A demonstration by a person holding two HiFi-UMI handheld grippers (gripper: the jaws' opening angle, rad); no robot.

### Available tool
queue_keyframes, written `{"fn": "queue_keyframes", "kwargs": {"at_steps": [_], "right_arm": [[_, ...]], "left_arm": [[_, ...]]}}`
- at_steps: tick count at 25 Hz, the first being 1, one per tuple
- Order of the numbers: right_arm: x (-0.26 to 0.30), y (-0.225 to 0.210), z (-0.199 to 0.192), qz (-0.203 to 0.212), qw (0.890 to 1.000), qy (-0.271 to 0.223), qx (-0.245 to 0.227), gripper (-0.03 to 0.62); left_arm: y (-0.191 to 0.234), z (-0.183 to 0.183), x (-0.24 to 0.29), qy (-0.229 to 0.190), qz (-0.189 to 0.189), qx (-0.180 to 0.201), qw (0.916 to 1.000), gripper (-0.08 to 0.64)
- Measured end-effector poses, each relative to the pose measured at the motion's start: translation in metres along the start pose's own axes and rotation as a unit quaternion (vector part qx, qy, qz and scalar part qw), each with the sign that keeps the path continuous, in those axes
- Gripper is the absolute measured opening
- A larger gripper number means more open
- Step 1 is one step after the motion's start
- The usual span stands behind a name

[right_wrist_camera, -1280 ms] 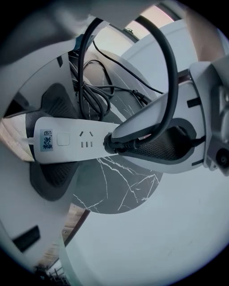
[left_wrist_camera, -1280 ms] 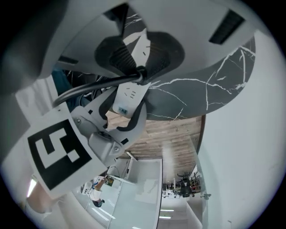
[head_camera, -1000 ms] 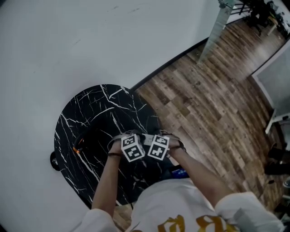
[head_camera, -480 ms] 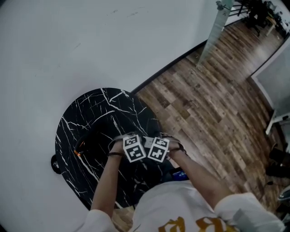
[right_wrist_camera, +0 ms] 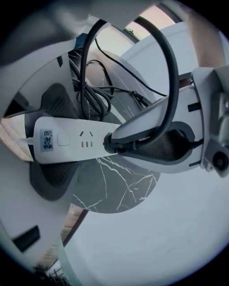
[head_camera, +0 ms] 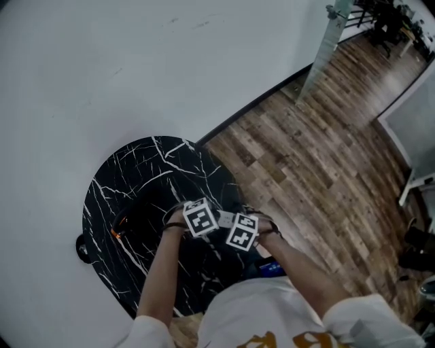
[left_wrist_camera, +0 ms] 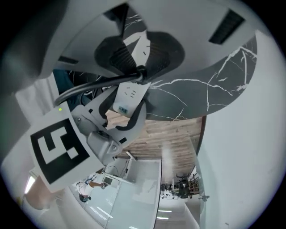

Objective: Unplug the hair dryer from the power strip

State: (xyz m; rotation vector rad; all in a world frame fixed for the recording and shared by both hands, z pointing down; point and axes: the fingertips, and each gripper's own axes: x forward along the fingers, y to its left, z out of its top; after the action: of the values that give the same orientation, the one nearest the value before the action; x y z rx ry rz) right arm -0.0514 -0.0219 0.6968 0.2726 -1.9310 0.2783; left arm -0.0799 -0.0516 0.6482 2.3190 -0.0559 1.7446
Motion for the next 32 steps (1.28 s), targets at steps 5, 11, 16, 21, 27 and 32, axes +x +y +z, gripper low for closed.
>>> {"fn": "queue_keyframes", "kwargs": {"at_steps": [5,11,16,21,27,32], "right_arm": [[0.0,-0.001,0.0,0.001,1.0,0.006,-0.005,0.268],[0.0,0.001,0.0,0.0,1.0,-0.007,-0.006,0.268],[0.0,0.0,0.002,0.005,1.0,0.012,0.0,0.268],[-0.001,0.0,0.0,0.0,1.0,0.019,-0.011,0.268],[0.001,0.001,0.001,0.001,1.0,0.011,-0.005,0.268],[0.0,0.0,0.001,0.003,1.0,0.01,-0.01,0.268]], "left_arm": [[-0.005,-0.01,0.005,0.044,0.069,0.064,0.9946,0.054],[-0.002,-0.012,-0.006,0.054,-0.06,-0.023,0.9965,0.066],[-0.003,-0.005,-0.001,0.027,0.003,0.012,0.9996,0.061],[-0.001,-0.006,-0.001,0.045,0.047,0.042,0.997,0.057],[0.006,-0.011,-0.005,0.025,-0.037,-0.042,0.9981,0.067],[-0.006,-0.008,-0.002,0.035,0.029,0.021,0.9987,0.061]]}}
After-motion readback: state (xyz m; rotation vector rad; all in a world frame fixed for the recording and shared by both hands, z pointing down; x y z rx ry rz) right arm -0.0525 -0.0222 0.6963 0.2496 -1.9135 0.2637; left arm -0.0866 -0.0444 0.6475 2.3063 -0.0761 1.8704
